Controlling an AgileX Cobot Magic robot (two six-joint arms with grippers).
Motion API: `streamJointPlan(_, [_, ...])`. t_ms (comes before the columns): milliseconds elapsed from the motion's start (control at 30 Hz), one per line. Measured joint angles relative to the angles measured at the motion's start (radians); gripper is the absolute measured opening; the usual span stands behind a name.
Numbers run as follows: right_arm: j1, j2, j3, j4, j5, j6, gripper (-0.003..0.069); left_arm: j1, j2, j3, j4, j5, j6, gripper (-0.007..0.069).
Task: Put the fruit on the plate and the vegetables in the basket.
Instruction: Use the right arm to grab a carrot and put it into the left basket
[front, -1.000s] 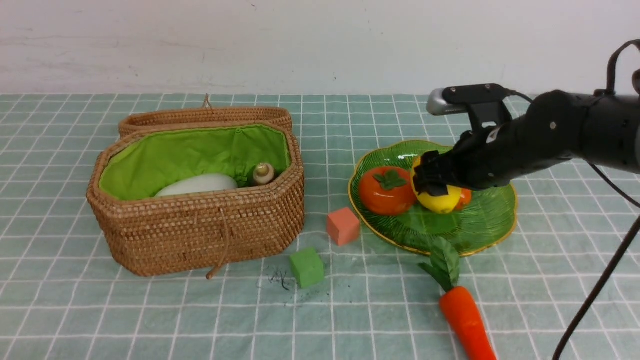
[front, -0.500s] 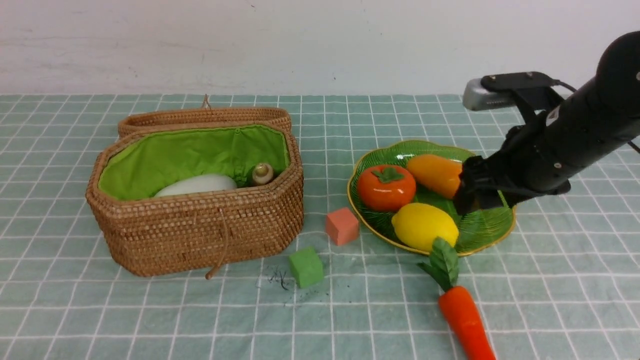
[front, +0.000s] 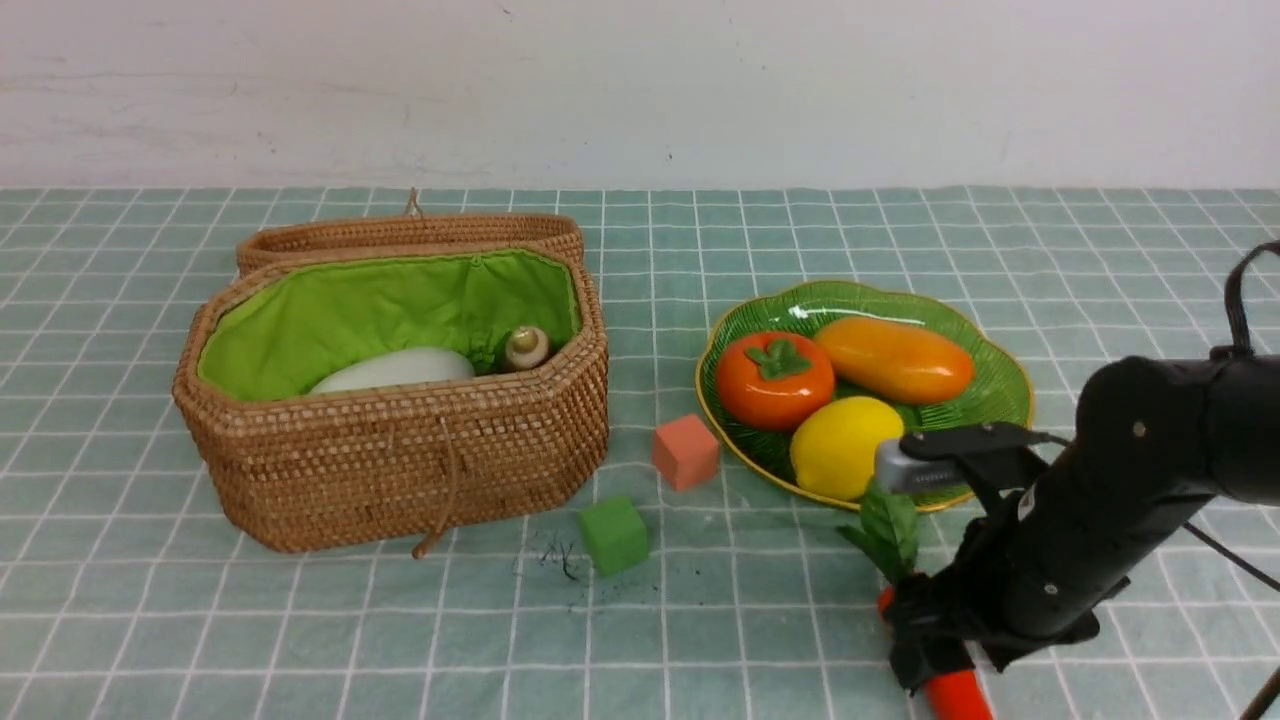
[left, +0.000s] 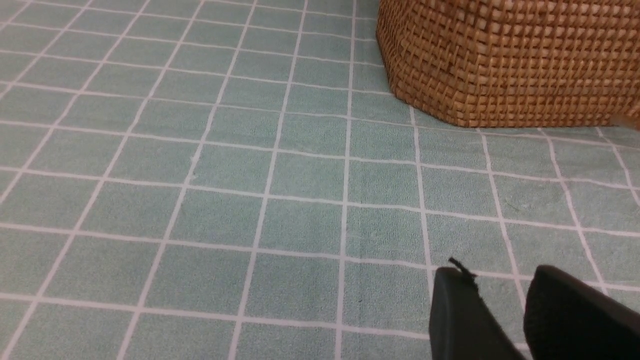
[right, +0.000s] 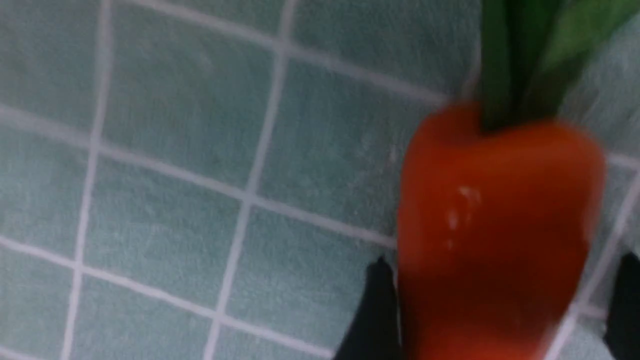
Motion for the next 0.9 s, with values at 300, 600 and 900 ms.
streamJointPlan(300, [-0.008, 0.008, -0.027, 0.216, 0.027, -0.241, 0.0345, 0.000, 0.000, 0.000, 0.000, 0.000, 0.000, 0.0212])
streamJointPlan(600, [0.026, -0.010, -0.444, 0.375, 0.205, -0.416, 0.0345, 0.000, 0.000, 0.000, 0.000, 0.000, 0.000, 0.0218])
streamJointPlan(900, [0.224, 0.173, -0.932, 0.481, -0.013, -0.577, 0.0345, 0.000, 0.000, 0.000, 0.000, 0.000, 0.000, 0.0229])
